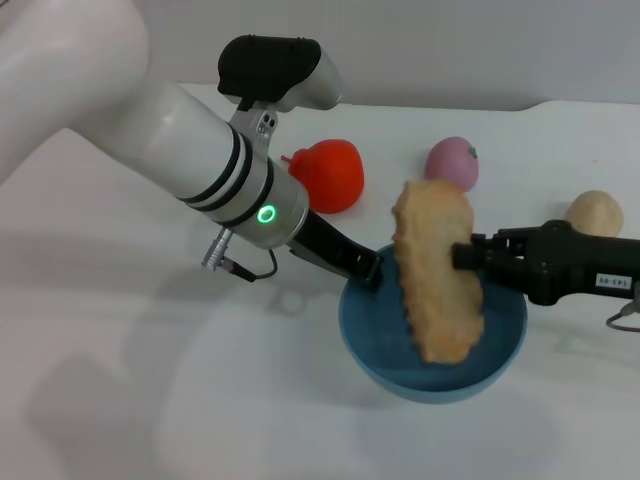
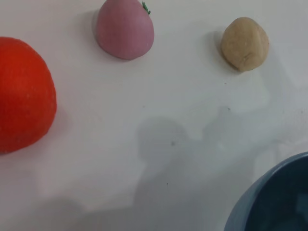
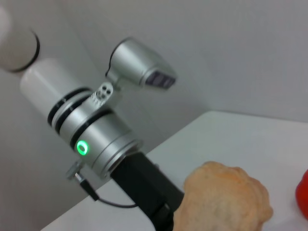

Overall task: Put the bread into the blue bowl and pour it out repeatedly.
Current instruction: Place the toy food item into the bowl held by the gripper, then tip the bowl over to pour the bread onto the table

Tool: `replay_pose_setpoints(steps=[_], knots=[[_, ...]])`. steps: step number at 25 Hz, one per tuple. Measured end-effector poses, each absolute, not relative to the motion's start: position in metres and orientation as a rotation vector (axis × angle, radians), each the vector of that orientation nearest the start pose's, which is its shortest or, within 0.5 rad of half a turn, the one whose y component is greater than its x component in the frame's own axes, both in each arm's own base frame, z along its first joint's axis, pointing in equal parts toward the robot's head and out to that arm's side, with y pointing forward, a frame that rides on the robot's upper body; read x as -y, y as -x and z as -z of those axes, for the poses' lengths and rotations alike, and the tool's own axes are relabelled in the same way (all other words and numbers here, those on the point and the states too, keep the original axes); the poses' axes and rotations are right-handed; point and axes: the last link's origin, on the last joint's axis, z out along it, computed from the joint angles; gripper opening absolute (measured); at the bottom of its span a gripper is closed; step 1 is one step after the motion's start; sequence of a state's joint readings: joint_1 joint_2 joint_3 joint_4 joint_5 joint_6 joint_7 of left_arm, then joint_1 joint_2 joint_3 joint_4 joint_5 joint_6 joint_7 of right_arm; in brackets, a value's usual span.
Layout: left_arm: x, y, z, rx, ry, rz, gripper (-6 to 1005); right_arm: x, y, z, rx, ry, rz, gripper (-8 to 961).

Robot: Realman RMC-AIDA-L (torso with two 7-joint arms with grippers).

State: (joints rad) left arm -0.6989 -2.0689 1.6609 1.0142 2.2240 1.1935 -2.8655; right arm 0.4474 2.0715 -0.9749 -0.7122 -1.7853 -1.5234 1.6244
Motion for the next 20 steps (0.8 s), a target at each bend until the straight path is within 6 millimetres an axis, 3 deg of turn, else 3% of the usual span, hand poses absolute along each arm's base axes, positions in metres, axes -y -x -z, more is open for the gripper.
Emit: replay_pose_setpoints(steps=[7,11,14,20], knots=[[-0.357,0.155,0.088,1.36,2.589,-0.199,18,-0.318,-0.25,0.009,-0.894,2.744,-0.787,236],[-0.361,0.153,0.086,1.349,2.583,-0.166,18,-0.319,-0.26,-0.009,-0.928,2.631,-0.844,350],[-0.369,0.145,0.085,1.31,2.573,-0.1,18,-0.317,-0.274,-0.034,-0.985,2.483,-0.946,446],[-0.391,0.13,0.082,1.192,2.512,0.116,19,-0.291,-0.326,-0.078,-1.263,2.137,-1.045,447]])
